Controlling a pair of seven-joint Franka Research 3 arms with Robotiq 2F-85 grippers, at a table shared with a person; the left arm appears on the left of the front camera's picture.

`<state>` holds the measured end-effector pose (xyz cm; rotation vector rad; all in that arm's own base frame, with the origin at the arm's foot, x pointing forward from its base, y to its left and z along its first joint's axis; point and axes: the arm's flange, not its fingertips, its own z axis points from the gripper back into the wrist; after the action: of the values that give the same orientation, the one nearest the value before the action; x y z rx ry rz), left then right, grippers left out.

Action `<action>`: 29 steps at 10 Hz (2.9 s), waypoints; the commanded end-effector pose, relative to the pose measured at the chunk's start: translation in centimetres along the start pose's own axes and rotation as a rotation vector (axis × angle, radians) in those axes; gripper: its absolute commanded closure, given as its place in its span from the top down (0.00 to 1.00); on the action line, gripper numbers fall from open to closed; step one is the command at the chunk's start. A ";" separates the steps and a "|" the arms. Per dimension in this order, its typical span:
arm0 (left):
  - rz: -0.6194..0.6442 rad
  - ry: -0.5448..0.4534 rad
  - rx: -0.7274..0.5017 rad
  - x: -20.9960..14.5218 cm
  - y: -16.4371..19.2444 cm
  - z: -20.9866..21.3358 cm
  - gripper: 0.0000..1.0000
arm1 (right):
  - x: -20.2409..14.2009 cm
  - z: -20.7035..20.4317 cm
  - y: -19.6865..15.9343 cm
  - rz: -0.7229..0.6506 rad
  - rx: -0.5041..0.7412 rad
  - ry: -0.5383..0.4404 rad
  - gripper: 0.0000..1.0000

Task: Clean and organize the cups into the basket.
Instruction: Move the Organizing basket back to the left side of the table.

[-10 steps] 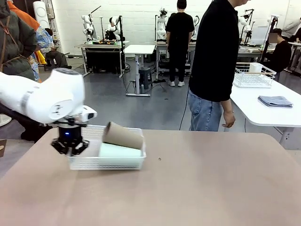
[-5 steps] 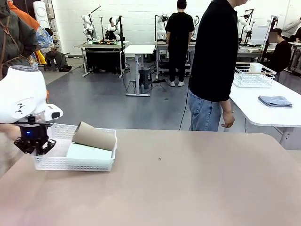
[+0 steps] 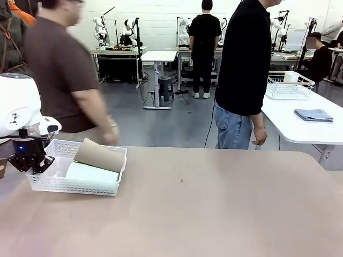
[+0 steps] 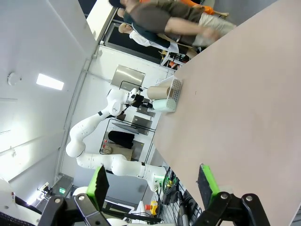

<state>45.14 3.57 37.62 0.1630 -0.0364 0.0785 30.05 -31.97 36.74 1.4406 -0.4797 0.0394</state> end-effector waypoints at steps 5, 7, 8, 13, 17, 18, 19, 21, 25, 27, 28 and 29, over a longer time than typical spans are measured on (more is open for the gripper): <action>0.000 -0.001 0.001 -0.2 -0.1 0.1 0.04 | -0.2 0.0 0.1 0.004 0.017 -0.003 1.00; -0.102 0.000 0.009 0.6 -0.4 -1.7 0.04 | -0.2 0.0 0.1 0.004 0.017 -0.003 1.00; -0.116 0.004 -0.007 1.1 -0.4 -2.5 0.04 | -0.2 0.0 0.1 0.004 0.017 -0.003 1.00; -0.144 -0.016 -0.015 1.1 0.0 -2.4 0.98 | -0.2 0.0 0.1 0.004 0.017 -0.003 1.00; -0.144 -0.034 -0.023 0.7 0.3 -1.5 0.96 | -0.2 0.0 0.1 0.004 0.017 -0.003 1.00; -0.138 -0.044 -0.031 0.5 0.6 -1.2 1.00 | -0.2 0.0 0.1 0.004 0.017 -0.003 1.00; -0.132 -0.049 -0.039 0.3 0.9 -1.1 1.00 | -0.2 0.0 0.1 0.004 0.017 -0.003 1.00; -0.104 -0.050 -0.054 0.3 1.6 -1.0 1.00 | -0.2 0.0 0.1 0.004 0.017 -0.003 1.00; -0.103 -0.082 -0.092 -5.0 2.6 4.3 1.00 | -0.2 0.0 0.1 0.004 0.017 -0.003 1.00; -0.043 -0.120 -0.049 -10.2 4.3 7.6 1.00 | -0.2 0.0 0.1 0.004 0.017 -0.003 1.00; -0.050 -0.132 -0.022 -12.9 5.0 8.3 1.00 | -0.2 0.0 0.1 0.004 0.017 -0.003 1.00; -0.063 -0.147 -0.029 -14.4 5.3 8.4 1.00 | -0.2 0.0 0.1 0.004 0.017 -0.003 1.00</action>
<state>33.16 5.68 47.42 0.1269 -0.1688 0.0335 30.10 -31.91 36.73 1.4423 -0.4788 0.0411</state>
